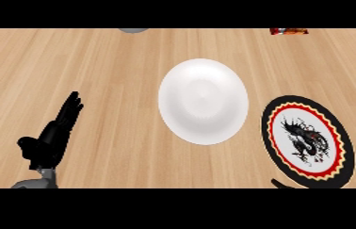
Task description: Pick the eggplant from the plate and place it in the plate
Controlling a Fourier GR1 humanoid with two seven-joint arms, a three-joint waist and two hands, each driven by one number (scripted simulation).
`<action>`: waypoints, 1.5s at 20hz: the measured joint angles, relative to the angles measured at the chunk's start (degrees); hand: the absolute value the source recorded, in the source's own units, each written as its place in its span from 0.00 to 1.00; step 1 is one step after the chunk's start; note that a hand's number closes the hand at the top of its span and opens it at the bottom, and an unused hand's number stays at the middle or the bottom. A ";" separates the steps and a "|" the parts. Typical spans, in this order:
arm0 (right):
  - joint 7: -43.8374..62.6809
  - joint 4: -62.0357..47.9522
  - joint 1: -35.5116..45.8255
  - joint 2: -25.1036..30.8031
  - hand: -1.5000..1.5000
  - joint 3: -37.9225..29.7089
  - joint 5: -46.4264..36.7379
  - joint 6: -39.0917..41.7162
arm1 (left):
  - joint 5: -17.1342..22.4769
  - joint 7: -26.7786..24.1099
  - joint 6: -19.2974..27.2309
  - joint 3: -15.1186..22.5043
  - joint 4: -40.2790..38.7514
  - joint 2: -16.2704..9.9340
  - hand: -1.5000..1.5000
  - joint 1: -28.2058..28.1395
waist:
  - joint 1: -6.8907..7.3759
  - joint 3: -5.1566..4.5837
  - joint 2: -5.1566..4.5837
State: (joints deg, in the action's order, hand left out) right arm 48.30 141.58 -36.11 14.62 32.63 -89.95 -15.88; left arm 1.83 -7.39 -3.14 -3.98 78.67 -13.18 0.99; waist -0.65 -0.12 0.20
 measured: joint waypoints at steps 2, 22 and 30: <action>0.83 0.48 3.47 -1.65 1.00 1.78 -0.87 3.87 | -0.44 0.10 0.12 0.01 -0.99 0.11 0.50 1.27 | 0.24 0.01 -0.10; 8.15 -34.90 54.71 -14.40 1.00 -8.39 13.41 14.67 | -1.51 1.04 -0.94 -0.15 -0.35 1.08 0.50 1.93 | 1.52 0.11 -0.39; 9.14 -56.10 67.04 -14.50 1.00 -11.58 19.80 1.33 | -1.27 0.62 -2.15 -1.09 -1.68 0.58 0.50 2.99 | 1.81 0.12 -0.50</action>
State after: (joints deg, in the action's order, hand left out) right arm 57.44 85.48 30.92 0.12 21.05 -70.16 -14.55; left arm 0.56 -6.77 -5.29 -5.07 76.99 -12.60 3.98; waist 1.16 0.00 -0.30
